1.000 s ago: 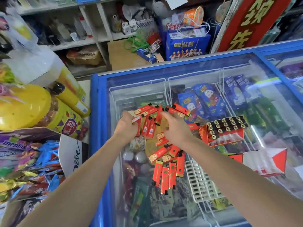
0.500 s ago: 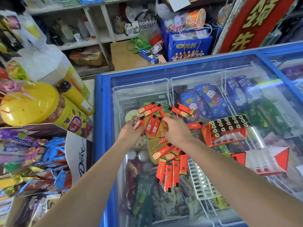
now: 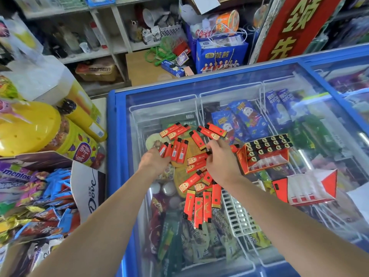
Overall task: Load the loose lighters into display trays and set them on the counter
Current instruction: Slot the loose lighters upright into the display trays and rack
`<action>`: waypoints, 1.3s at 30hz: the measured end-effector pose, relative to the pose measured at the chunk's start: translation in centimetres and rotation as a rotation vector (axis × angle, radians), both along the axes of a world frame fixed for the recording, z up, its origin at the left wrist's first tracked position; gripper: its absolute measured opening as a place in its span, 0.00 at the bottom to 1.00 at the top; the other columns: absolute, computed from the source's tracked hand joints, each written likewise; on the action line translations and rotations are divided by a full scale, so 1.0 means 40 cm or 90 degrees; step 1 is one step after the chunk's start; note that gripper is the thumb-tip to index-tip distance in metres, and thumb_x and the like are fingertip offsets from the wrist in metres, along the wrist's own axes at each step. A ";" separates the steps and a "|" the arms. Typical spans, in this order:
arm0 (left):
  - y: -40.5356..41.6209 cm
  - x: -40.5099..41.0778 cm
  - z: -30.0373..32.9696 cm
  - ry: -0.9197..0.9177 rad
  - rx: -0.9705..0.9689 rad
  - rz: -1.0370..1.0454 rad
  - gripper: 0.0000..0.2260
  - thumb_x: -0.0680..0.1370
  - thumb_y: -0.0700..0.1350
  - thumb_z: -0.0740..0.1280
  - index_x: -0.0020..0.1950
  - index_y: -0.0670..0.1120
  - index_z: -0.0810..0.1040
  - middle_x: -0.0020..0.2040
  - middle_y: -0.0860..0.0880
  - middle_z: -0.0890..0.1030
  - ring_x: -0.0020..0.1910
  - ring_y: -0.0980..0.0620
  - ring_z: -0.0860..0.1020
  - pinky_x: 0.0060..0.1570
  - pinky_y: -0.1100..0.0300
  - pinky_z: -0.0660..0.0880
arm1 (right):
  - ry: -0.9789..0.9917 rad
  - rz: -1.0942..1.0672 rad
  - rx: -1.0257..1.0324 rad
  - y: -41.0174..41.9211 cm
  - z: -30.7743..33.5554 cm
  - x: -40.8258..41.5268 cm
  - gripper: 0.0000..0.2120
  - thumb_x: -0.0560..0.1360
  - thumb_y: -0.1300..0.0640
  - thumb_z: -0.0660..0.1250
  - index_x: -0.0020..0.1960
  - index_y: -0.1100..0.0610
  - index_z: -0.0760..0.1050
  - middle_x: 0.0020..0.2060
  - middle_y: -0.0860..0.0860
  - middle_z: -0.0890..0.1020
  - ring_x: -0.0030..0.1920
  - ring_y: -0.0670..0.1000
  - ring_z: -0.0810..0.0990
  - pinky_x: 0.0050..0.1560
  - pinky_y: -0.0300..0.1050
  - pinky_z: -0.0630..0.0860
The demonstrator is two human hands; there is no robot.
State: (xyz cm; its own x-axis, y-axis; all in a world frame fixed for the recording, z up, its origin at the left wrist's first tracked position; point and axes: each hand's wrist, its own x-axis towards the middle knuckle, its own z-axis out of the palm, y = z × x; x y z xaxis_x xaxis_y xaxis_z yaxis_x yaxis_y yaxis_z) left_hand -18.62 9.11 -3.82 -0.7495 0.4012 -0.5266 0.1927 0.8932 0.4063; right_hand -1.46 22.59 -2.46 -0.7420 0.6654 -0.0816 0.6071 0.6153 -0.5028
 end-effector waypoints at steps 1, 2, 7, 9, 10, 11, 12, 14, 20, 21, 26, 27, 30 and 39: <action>-0.003 0.004 -0.001 0.010 0.001 -0.009 0.13 0.80 0.51 0.69 0.55 0.43 0.73 0.41 0.47 0.77 0.35 0.54 0.75 0.28 0.61 0.67 | 0.011 -0.003 0.012 -0.010 -0.002 0.011 0.14 0.76 0.67 0.65 0.60 0.57 0.73 0.56 0.52 0.75 0.57 0.52 0.75 0.55 0.49 0.79; -0.007 0.007 -0.003 0.024 0.006 -0.018 0.12 0.80 0.50 0.69 0.55 0.44 0.73 0.41 0.48 0.76 0.36 0.54 0.75 0.28 0.60 0.67 | 0.016 -0.002 0.025 -0.024 -0.005 0.024 0.14 0.76 0.66 0.65 0.60 0.56 0.73 0.55 0.51 0.75 0.56 0.51 0.74 0.56 0.48 0.78; -0.030 0.041 -0.009 0.080 0.080 -0.016 0.10 0.81 0.47 0.67 0.57 0.44 0.69 0.40 0.49 0.74 0.36 0.53 0.75 0.29 0.59 0.68 | 0.015 0.026 0.068 -0.115 -0.038 0.092 0.17 0.80 0.59 0.60 0.68 0.55 0.73 0.65 0.50 0.76 0.67 0.52 0.73 0.69 0.51 0.71; -0.039 0.049 -0.005 0.049 0.117 0.016 0.10 0.81 0.46 0.66 0.58 0.44 0.69 0.42 0.49 0.76 0.37 0.52 0.77 0.29 0.59 0.70 | 0.025 0.019 0.057 -0.132 -0.050 0.113 0.20 0.81 0.58 0.58 0.72 0.57 0.70 0.70 0.52 0.73 0.73 0.53 0.69 0.75 0.50 0.64; -0.044 0.053 -0.003 0.025 0.131 0.038 0.10 0.81 0.46 0.66 0.58 0.44 0.69 0.43 0.47 0.77 0.38 0.51 0.78 0.30 0.59 0.70 | 0.033 0.005 0.045 -0.135 -0.052 0.125 0.22 0.80 0.59 0.57 0.74 0.57 0.68 0.71 0.53 0.72 0.73 0.53 0.67 0.76 0.50 0.62; -0.048 0.056 -0.001 -0.003 0.149 0.063 0.09 0.81 0.46 0.66 0.58 0.44 0.70 0.44 0.46 0.78 0.38 0.49 0.79 0.30 0.59 0.71 | 0.045 -0.016 0.031 -0.137 -0.053 0.136 0.23 0.80 0.59 0.58 0.75 0.57 0.66 0.71 0.53 0.71 0.73 0.53 0.67 0.76 0.49 0.63; -0.053 0.061 0.000 -0.029 0.173 0.090 0.08 0.80 0.46 0.66 0.57 0.44 0.72 0.44 0.45 0.79 0.38 0.48 0.79 0.31 0.59 0.71 | 0.059 -0.039 0.015 -0.138 -0.054 0.148 0.23 0.80 0.60 0.59 0.75 0.57 0.65 0.71 0.53 0.70 0.73 0.53 0.67 0.74 0.49 0.65; -0.062 0.075 -0.002 -0.060 0.227 0.134 0.05 0.80 0.47 0.66 0.51 0.47 0.76 0.39 0.48 0.80 0.33 0.51 0.77 0.28 0.62 0.70 | 0.076 -0.075 -0.012 -0.137 -0.053 0.170 0.24 0.80 0.62 0.61 0.75 0.58 0.65 0.70 0.53 0.71 0.70 0.53 0.70 0.68 0.49 0.74; -0.070 0.150 0.015 -0.179 0.254 0.243 0.08 0.76 0.51 0.66 0.43 0.47 0.78 0.34 0.49 0.78 0.29 0.53 0.74 0.30 0.62 0.71 | 0.056 -0.100 -0.045 -0.132 -0.048 0.213 0.24 0.79 0.61 0.63 0.75 0.59 0.66 0.68 0.54 0.73 0.65 0.54 0.74 0.57 0.47 0.79; -0.072 0.165 0.017 -0.216 0.266 0.262 0.08 0.75 0.50 0.66 0.44 0.46 0.78 0.36 0.48 0.79 0.30 0.52 0.76 0.32 0.60 0.72 | 0.056 -0.101 -0.043 -0.135 -0.045 0.219 0.24 0.79 0.62 0.64 0.74 0.59 0.66 0.67 0.55 0.73 0.66 0.54 0.74 0.58 0.47 0.79; -0.091 0.236 0.029 -0.371 0.368 0.358 0.08 0.80 0.42 0.64 0.57 0.40 0.76 0.45 0.43 0.84 0.42 0.49 0.83 0.41 0.56 0.82 | 0.046 -0.099 -0.040 -0.152 -0.028 0.244 0.23 0.76 0.65 0.64 0.71 0.58 0.68 0.62 0.54 0.74 0.60 0.54 0.75 0.55 0.51 0.80; -0.099 0.248 0.030 -0.385 0.379 0.361 0.08 0.80 0.40 0.64 0.58 0.40 0.75 0.44 0.43 0.84 0.42 0.49 0.83 0.43 0.55 0.83 | 0.041 -0.094 -0.034 -0.155 -0.024 0.247 0.23 0.76 0.64 0.64 0.70 0.58 0.68 0.60 0.54 0.75 0.58 0.54 0.76 0.54 0.51 0.79; -0.125 0.277 0.026 -0.379 0.359 0.372 0.09 0.77 0.38 0.65 0.56 0.41 0.73 0.43 0.43 0.82 0.42 0.46 0.82 0.49 0.48 0.83 | 0.043 -0.041 0.010 -0.170 -0.011 0.251 0.20 0.75 0.64 0.67 0.66 0.58 0.71 0.55 0.53 0.76 0.50 0.52 0.77 0.45 0.45 0.77; -0.162 0.347 -0.011 -0.266 0.256 0.236 0.03 0.78 0.41 0.69 0.46 0.43 0.78 0.28 0.51 0.77 0.28 0.57 0.77 0.34 0.62 0.79 | -0.078 -0.033 -0.098 -0.301 -0.022 0.227 0.22 0.76 0.46 0.68 0.64 0.54 0.65 0.54 0.51 0.76 0.47 0.52 0.80 0.43 0.49 0.81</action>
State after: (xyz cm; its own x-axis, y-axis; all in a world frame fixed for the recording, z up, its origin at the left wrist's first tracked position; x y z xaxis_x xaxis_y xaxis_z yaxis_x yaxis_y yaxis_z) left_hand -4.73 2.64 -4.27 -0.6416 0.3826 -0.6648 -0.3414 0.6337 0.6942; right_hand 7.61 10.54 -3.32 -0.6856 0.6751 -0.2723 0.6980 0.5036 -0.5091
